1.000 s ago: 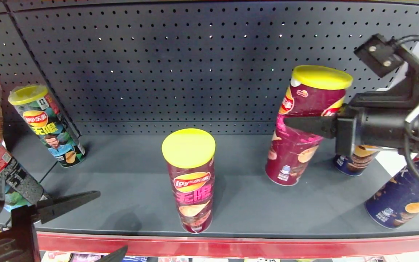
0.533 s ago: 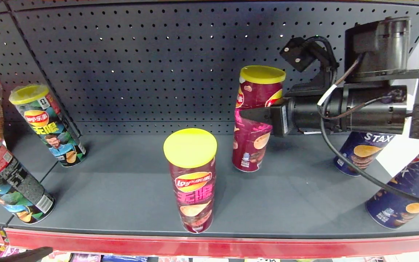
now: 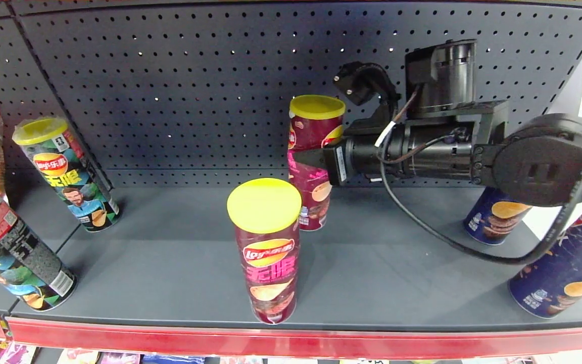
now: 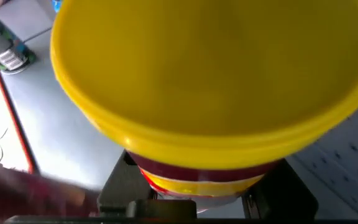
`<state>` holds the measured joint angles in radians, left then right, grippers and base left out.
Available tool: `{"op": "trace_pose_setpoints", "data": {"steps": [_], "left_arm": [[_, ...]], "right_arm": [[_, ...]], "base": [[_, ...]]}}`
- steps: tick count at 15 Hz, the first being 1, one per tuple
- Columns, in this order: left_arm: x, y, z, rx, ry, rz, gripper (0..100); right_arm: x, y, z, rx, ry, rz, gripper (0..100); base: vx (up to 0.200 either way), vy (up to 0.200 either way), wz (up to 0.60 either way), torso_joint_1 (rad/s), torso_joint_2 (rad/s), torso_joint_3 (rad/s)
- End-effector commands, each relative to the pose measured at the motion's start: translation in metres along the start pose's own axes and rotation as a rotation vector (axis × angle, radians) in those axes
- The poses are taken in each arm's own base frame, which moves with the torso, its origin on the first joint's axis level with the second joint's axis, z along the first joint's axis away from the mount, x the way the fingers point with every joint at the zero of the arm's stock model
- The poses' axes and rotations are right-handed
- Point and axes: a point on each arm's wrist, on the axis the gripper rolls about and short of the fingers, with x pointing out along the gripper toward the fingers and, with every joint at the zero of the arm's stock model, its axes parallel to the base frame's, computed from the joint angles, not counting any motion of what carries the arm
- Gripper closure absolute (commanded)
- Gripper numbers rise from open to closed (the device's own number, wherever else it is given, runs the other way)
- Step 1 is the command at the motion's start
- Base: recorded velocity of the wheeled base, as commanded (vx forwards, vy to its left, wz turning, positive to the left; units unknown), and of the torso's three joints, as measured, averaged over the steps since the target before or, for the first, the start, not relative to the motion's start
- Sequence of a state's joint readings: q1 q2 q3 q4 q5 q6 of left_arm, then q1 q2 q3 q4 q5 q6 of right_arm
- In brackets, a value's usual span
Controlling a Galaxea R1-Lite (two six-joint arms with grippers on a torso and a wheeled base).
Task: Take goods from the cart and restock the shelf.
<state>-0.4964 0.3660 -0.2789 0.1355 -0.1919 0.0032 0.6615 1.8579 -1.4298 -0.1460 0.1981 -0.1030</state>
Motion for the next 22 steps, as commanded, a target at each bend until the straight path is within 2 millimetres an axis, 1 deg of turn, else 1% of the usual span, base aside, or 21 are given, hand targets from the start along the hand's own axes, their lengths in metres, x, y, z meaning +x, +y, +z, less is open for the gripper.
{"op": "trace_pose_setpoints", "data": {"steps": [1, 2, 4, 11, 12, 14, 16, 18, 19, 20, 22], "left_arm": [[-0.001, 0.000, 0.000, -0.002, -0.009, 0.003, 0], [-0.001, 0.000, 0.001, -0.002, -0.012, 0.007, 0], [-0.002, 0.000, 0.002, -0.004, -0.014, 0.009, 0], [-0.002, 0.000, 0.003, -0.003, -0.017, 0.009, 0], [-0.002, 0.000, 0.003, -0.002, -0.017, 0.009, 0], [-0.002, 0.000, 0.004, -0.001, -0.020, 0.009, 0], [-0.002, 0.000, 0.004, -0.001, -0.019, 0.009, 0], [-0.001, 0.000, 0.006, -0.002, -0.017, 0.009, 0], [-0.001, 0.000, 0.006, -0.002, -0.017, 0.009, 0], [0.001, 0.000, 0.007, -0.004, -0.005, 0.009, 0], [0.004, 0.001, 0.007, -0.009, 0.019, 0.024, 0]], "right_arm": [[0.016, -0.002, -0.010, 0.004, 0.023, 0.002, 100], [0.022, -0.003, -0.015, 0.008, 0.034, -0.009, 100], [0.024, -0.003, -0.017, 0.009, 0.040, -0.009, 100], [0.024, -0.003, -0.018, 0.028, 0.044, -0.010, 100], [0.024, -0.003, -0.018, 0.028, 0.047, -0.012, 0], [0.021, -0.001, -0.018, 0.038, 0.045, -0.011, 0], [0.016, 0.003, -0.012, 0.058, 0.031, -0.034, 0], [0.001, 0.005, -0.009, 0.058, 0.030, -0.048, 0], [0.001, 0.006, -0.009, 0.058, 0.032, -0.048, 0], [-0.018, 0.009, -0.015, 0.061, 0.052, -0.071, 0], [-0.042, 0.014, -0.027, 0.065, 0.083, -0.083, 0]], "base": [[0.000, 0.000, 0.00, 0.000, 0.00, 0.000], [0.000, 0.000, 0.00, 0.000, 0.00, 0.000], [0.000, 0.000, 0.00, 0.000, 0.00, 0.000], [0.000, 0.000, 0.00, 0.000, 0.00, 0.000], [0.000, 0.000, 0.00, 0.000, 0.00, 0.000], [0.000, 0.000, 0.00, 0.000, 0.00, 0.000], [0.000, 0.000, 0.00, 0.000, 0.00, 0.000], [0.000, 0.000, 0.00, 0.000, 0.00, 0.000], [0.000, 0.000, 0.00, 0.000, 0.00, 0.000], [0.000, 0.000, 0.00, 0.000, 0.00, 0.000], [0.000, 0.000, 0.00, 0.000, 0.00, 0.000]]}}
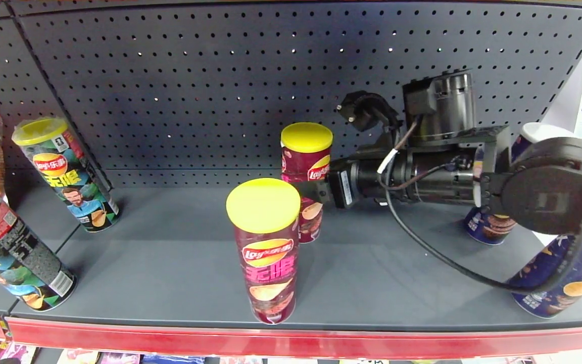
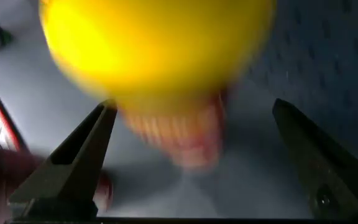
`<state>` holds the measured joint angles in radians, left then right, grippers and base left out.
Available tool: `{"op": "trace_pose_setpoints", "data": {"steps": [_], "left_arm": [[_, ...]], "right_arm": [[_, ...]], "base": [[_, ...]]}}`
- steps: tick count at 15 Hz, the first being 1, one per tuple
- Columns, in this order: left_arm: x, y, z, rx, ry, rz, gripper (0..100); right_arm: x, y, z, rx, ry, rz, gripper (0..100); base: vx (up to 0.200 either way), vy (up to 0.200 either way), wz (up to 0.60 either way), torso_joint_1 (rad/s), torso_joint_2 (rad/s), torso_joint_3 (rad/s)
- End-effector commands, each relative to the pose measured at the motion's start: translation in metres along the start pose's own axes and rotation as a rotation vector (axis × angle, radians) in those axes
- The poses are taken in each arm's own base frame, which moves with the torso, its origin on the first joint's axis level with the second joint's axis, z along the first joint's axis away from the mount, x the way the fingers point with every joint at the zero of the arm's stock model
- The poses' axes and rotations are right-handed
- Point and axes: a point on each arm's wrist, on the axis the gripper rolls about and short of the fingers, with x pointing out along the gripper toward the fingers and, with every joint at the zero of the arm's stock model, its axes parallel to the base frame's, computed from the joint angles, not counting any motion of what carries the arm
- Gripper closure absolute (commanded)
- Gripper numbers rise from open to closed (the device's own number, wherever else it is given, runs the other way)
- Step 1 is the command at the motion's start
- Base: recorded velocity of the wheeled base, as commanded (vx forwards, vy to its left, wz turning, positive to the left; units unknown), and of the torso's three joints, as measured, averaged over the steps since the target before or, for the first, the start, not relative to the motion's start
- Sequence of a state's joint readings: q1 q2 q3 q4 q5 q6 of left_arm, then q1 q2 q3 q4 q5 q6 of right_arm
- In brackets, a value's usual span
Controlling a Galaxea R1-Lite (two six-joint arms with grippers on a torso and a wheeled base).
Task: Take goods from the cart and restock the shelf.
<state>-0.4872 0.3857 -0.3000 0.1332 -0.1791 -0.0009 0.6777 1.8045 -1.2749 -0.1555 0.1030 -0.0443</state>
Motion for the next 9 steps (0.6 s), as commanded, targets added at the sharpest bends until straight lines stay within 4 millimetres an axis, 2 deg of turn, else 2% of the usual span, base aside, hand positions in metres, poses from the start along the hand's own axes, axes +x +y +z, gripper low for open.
{"op": "trace_pose_setpoints", "data": {"steps": [1, 5, 6, 7, 8, 9], "left_arm": [[0.005, 0.001, 0.001, -0.006, 0.032, 0.005, 0], [0.016, 0.004, 0.006, -0.024, 0.099, 0.039, 0], [0.018, 0.004, 0.007, -0.031, 0.112, 0.044, 0], [0.026, 0.006, 0.008, -0.043, 0.157, 0.066, 0], [0.031, 0.007, 0.008, -0.049, 0.183, 0.079, 0], [0.032, 0.008, 0.008, -0.051, 0.189, 0.082, 0]], "right_arm": [[-0.038, 0.003, -0.006, 0.000, -0.008, -0.012, 0], [-0.100, 0.011, -0.041, 0.002, 0.023, -0.042, 0], [-0.109, 0.012, -0.046, 0.002, 0.022, -0.046, 0], [-0.136, 0.015, -0.060, 0.001, 0.012, -0.064, 0], [-0.154, 0.017, -0.070, -0.002, -0.001, -0.072, 0], [-0.158, 0.018, -0.072, -0.002, -0.004, -0.074, 0]], "base": [[0.000, 0.000, 0.00, 0.000, 0.00, 0.000], [0.000, 0.000, 0.00, 0.000, 0.00, 0.000], [0.000, 0.000, 0.00, 0.000, 0.00, 0.000], [0.000, 0.000, 0.00, 0.000, 0.00, 0.000], [0.000, 0.000, 0.00, 0.000, 0.00, 0.000], [0.000, 0.000, 0.00, 0.000, 0.00, 0.000]]}}
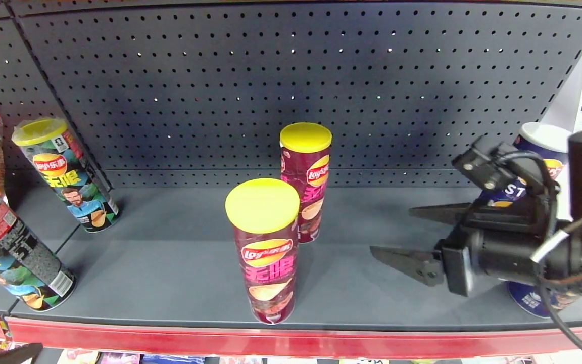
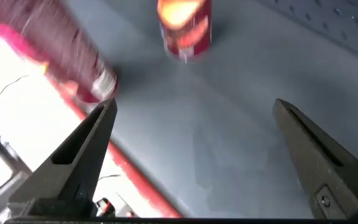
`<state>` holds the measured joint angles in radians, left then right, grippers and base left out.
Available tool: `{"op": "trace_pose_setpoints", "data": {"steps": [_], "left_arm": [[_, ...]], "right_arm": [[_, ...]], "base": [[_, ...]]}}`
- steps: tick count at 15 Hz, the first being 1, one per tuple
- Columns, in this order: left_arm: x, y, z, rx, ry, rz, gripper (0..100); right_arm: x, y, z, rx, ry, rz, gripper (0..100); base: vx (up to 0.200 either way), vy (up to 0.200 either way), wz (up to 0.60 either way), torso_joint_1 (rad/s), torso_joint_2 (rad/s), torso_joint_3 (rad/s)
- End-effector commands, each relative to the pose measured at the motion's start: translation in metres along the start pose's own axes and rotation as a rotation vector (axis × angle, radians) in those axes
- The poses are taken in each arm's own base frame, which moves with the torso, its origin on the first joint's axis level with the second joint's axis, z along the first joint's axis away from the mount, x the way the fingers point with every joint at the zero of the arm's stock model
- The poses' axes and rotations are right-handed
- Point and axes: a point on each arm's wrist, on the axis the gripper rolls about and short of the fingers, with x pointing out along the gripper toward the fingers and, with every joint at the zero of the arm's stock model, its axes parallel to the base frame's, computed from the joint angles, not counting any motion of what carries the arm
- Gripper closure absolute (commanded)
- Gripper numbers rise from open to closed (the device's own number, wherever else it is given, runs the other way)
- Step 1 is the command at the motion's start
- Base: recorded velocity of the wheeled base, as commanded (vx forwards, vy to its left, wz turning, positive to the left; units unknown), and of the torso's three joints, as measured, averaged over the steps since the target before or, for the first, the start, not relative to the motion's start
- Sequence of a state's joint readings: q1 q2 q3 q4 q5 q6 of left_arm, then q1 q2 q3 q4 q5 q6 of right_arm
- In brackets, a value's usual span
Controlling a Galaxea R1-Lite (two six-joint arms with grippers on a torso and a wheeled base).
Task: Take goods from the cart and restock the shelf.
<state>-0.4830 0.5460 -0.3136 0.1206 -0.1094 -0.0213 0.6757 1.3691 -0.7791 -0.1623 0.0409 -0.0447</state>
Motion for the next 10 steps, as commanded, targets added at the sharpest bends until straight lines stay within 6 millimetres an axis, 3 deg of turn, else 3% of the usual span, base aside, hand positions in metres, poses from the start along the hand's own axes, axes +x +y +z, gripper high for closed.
{"op": "trace_pose_setpoints", "data": {"steps": [1, 5, 10], "left_arm": [[0.016, 0.002, 0.003, -0.013, 0.088, 0.012, 0], [0.041, 0.006, 0.014, -0.018, 0.159, 0.040, 0], [0.090, 0.014, 0.032, -0.026, 0.228, 0.070, 0]], "right_arm": [[-0.062, 0.004, -0.028, -0.008, -0.086, -0.015, 0], [-0.121, 0.006, -0.084, -0.003, -0.190, -0.102, 0], [-0.165, 0.005, -0.118, 0.056, -0.286, -0.324, 0]], "base": [[0.000, 0.000, 0.00, 0.000, 0.00, 0.000], [0.000, 0.000, 0.00, 0.000, 0.00, 0.000], [0.000, 0.000, 0.00, 0.000, 0.00, 0.000]]}}
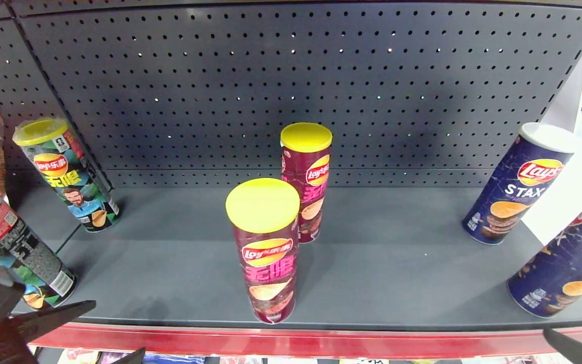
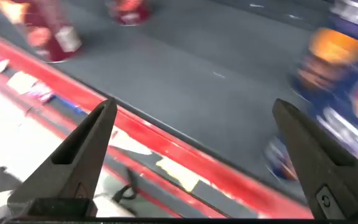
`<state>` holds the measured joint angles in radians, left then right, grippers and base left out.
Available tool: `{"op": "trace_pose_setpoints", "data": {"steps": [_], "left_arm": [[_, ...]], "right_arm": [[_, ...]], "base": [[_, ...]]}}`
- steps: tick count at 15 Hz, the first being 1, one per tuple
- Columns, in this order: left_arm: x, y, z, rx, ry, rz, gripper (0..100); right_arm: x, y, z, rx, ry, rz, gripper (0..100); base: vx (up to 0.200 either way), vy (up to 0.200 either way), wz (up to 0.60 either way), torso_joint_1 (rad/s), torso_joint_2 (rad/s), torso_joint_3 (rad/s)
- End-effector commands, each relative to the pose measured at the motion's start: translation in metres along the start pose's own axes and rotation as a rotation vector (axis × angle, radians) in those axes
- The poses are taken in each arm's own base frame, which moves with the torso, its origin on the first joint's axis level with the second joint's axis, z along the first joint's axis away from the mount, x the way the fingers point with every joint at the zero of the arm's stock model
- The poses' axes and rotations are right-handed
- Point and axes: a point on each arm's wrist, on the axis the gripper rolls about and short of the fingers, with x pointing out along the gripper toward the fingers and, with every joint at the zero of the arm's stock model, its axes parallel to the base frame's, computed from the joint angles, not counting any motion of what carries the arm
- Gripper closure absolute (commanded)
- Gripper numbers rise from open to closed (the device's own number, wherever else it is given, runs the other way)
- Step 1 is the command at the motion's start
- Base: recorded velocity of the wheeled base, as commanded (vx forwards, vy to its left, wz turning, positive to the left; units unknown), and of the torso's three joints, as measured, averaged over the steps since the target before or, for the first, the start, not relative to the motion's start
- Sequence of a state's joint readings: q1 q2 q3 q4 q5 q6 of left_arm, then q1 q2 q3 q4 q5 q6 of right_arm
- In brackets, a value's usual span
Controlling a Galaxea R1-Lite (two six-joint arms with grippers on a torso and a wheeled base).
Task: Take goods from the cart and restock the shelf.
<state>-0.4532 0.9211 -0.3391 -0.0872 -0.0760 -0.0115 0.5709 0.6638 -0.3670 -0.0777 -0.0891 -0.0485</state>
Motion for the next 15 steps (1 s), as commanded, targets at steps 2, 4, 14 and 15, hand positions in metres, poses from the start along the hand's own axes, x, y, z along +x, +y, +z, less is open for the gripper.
{"op": "trace_pose_setpoints", "data": {"steps": [2, 4, 14, 15], "left_arm": [[0.045, 0.003, 0.014, 0.017, 0.145, 0.003, 0], [0.062, 0.004, 0.023, 0.054, 0.163, -0.001, 0], [0.126, -0.012, 0.055, 0.100, 0.188, -0.081, 0], [0.129, -0.013, 0.056, 0.100, 0.188, -0.082, 0]], "right_arm": [[-0.043, -0.004, -0.023, 0.043, -0.086, -0.131, 0], [-0.048, -0.003, -0.027, 0.072, -0.096, -0.173, 0], [-0.053, -0.003, -0.032, 0.094, -0.105, -0.206, 0], [-0.053, -0.003, -0.032, 0.096, -0.105, -0.206, 0]], "base": [[0.000, 0.000, 0.00, 0.000, 0.00, 0.000], [0.000, 0.000, 0.00, 0.000, 0.00, 0.000], [0.000, 0.000, 0.00, 0.000, 0.00, 0.000], [0.000, 0.000, 0.00, 0.000, 0.00, 0.000]]}}
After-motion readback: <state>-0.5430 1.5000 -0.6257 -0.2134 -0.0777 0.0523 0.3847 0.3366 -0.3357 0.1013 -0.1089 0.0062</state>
